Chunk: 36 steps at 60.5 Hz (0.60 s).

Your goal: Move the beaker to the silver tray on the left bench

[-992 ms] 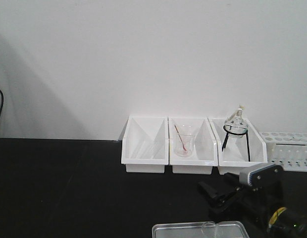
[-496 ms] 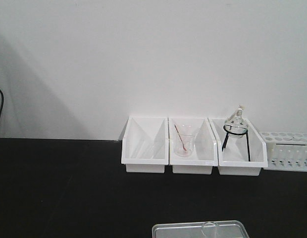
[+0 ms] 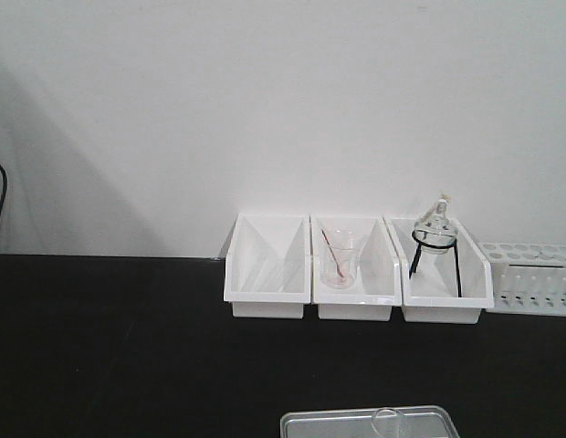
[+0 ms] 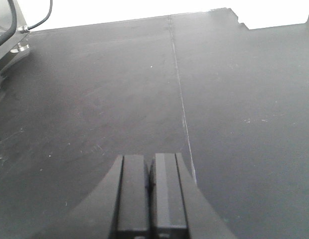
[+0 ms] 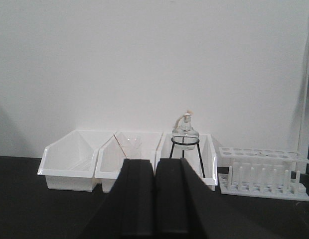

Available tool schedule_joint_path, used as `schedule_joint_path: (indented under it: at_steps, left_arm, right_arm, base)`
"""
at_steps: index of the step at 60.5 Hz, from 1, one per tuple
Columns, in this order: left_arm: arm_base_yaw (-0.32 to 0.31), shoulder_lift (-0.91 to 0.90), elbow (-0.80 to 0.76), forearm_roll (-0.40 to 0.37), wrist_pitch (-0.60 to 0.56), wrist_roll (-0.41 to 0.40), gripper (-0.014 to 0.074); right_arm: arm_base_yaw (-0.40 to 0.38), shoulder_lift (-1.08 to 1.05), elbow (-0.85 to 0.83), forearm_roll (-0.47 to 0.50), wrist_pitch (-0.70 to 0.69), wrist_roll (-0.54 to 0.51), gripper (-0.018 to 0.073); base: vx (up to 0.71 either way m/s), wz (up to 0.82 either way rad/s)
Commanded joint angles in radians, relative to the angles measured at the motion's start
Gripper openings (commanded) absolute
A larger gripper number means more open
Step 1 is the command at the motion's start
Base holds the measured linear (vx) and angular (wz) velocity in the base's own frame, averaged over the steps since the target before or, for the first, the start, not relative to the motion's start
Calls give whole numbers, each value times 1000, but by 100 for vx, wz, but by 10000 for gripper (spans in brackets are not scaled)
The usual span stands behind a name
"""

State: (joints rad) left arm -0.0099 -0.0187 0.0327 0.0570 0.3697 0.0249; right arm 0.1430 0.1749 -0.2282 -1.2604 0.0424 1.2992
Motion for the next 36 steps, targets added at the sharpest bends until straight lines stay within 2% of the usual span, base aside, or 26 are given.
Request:
schedule_joint_path:
  at_steps: [1,20,24,30,33,36]
  left_arm:
    - [-6,-7,20,-3,-75,-2,1]
    - [-6,-7,20,-3,-75,-2,1]
    - [-6,-7,20,-3,-75,-2,1]
    - [-6,-7,20,-3,-75,-2,1]
    - [-6,-7,20,-3,-75,-2,1]
    - [-6,-7,20,-3,-75,-2,1]
  right_arm:
    - [-5,11,-29,-12,-16,0,-11]
    - [-5,11,-29,-20,-16,0,-11]
    - [-5,16,-29,3,-16,5,-11]
    - [-5,27,-29,167,0,-57,-11]
    - [-5,27,-29,278,23,-157,-11]
    - [-5,27,-29,449,38,-332,-11]
  base:
    - [0,0]
    - [0,0]
    - [0,0]
    - [0,0]
    - [0,0]
    - [0,0]
